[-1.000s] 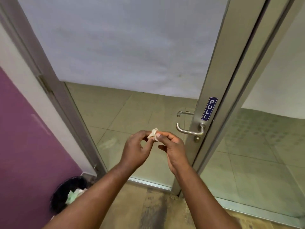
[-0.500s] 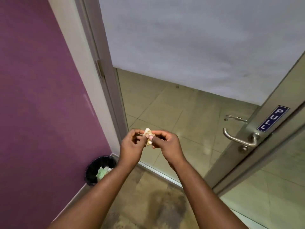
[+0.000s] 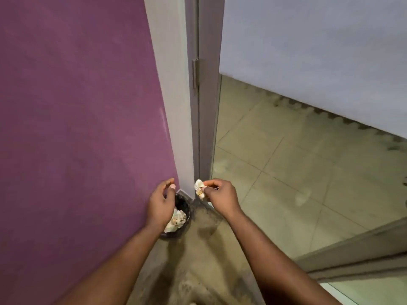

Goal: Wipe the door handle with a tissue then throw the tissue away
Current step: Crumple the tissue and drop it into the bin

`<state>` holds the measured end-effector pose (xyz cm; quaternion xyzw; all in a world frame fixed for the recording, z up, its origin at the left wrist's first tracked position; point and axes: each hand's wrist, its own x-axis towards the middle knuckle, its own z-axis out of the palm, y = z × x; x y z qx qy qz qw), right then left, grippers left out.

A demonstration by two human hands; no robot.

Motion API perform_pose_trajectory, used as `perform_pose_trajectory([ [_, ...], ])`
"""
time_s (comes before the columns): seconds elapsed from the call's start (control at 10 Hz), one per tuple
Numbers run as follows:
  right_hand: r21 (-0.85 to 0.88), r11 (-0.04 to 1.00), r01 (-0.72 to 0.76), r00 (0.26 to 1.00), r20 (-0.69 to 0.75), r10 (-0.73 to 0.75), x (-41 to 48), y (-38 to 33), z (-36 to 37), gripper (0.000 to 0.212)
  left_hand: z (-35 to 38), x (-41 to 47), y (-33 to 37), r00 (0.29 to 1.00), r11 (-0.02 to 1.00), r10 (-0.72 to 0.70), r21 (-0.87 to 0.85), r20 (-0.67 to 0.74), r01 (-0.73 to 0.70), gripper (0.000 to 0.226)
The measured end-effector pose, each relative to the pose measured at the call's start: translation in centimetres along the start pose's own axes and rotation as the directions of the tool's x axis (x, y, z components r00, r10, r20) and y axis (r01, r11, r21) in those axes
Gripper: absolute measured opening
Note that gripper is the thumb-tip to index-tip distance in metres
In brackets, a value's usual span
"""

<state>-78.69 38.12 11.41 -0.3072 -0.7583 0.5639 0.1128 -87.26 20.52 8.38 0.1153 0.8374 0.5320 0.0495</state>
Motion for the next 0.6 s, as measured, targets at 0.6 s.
perform_pose_trajectory([
  [0.6,-0.427,0.862,0.273,0.961,0.167,-0.221,10.7,8.4,15.9,0.045,-1.8,8.7,-13.9,0.992,0.817,0.013,0.571,0.123,-0.081,0.063],
])
